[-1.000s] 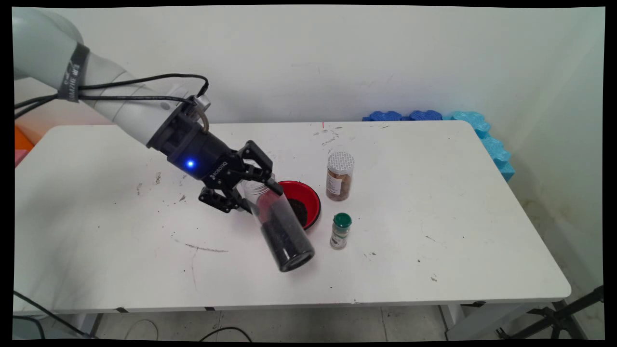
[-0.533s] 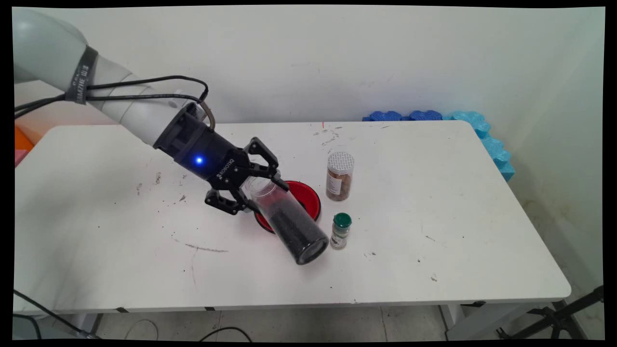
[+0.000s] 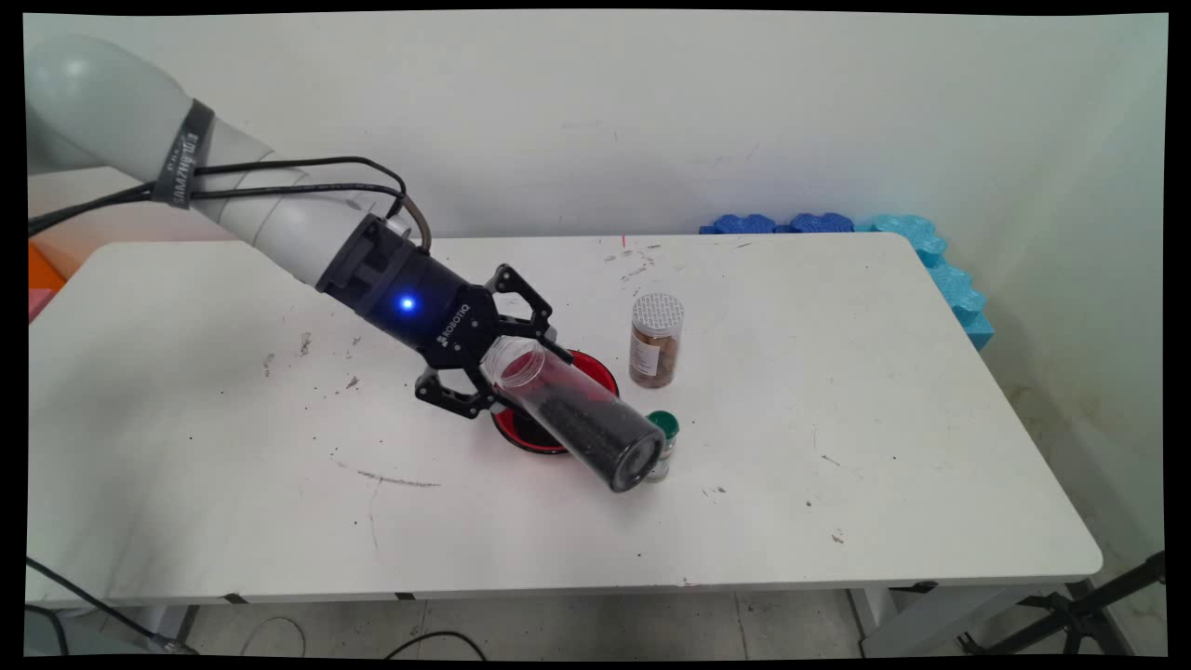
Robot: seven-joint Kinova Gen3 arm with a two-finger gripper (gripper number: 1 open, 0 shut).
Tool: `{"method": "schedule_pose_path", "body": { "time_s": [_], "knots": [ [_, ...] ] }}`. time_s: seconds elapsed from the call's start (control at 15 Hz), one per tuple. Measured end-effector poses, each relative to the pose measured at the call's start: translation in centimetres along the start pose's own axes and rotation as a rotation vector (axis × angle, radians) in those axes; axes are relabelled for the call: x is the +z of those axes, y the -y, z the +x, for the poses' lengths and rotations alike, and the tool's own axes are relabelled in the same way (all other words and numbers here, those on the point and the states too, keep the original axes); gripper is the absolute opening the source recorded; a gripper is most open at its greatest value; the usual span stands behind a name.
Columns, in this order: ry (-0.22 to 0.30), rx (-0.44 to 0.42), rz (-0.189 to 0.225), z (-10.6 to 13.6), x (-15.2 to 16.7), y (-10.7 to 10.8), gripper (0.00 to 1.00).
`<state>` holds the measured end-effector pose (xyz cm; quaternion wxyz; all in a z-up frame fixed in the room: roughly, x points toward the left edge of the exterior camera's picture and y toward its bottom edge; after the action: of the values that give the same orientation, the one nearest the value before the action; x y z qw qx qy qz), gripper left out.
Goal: Pour the black seasoning powder in the red bowl
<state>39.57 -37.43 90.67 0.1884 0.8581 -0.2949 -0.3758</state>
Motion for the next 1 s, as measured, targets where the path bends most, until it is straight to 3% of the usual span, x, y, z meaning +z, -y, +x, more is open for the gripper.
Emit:
{"method": "schedule_pose_path", "body": {
  "time_s": [1.0],
  "knots": [
    [0.018, -0.285, -0.084, 1.4, 2.5, -0.8, 0.0]
  ]
}}
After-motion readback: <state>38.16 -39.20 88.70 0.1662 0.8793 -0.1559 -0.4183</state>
